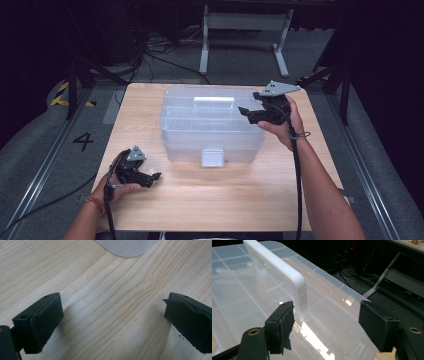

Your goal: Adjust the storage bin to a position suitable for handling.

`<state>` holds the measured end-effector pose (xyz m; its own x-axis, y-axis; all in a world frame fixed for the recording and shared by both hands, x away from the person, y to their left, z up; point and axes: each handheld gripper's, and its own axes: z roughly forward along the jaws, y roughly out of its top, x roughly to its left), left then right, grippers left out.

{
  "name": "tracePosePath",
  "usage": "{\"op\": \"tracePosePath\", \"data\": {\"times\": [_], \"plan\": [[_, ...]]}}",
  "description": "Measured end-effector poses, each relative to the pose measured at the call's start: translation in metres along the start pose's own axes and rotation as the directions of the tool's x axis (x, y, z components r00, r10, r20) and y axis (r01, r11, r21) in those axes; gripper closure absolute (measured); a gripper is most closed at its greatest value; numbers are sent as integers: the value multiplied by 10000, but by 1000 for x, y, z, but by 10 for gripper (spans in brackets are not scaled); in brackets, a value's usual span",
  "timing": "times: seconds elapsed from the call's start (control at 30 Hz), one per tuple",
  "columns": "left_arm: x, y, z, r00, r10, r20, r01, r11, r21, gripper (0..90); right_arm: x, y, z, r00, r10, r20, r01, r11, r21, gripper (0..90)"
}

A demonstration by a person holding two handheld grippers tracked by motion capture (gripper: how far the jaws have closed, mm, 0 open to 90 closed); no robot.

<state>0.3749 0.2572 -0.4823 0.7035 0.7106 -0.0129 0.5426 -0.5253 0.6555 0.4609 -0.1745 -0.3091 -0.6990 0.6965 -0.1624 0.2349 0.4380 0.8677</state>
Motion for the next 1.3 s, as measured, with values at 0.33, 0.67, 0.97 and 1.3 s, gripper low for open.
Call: {"op": "tracePosePath", "data": {"times": [0.33, 0.67, 0.97, 1.3], "plan": [[0, 0, 0, 10000, 7, 16, -7, 10000, -1, 25, 7, 10, 14, 9993, -308, -231, 316, 9990, 330, 346], [0, 0, 0, 10000, 11, 11, -11, 10000, 0, 25, 9, 18, 24, 9983, -447, -376, 469, 9972, 584, 401], [0, 0, 0, 10000, 2, 13, -2, 10000, 6, 25, 12, 26, 32, 9952, -851, -481, 890, 9924, 853, 494], [-1, -1, -1, 9999, 106, 110, -105, 9998, -162, 66, 15, 27, 40, 9910, -1023, -867, 1112, 9882, 1049, 652]]}}
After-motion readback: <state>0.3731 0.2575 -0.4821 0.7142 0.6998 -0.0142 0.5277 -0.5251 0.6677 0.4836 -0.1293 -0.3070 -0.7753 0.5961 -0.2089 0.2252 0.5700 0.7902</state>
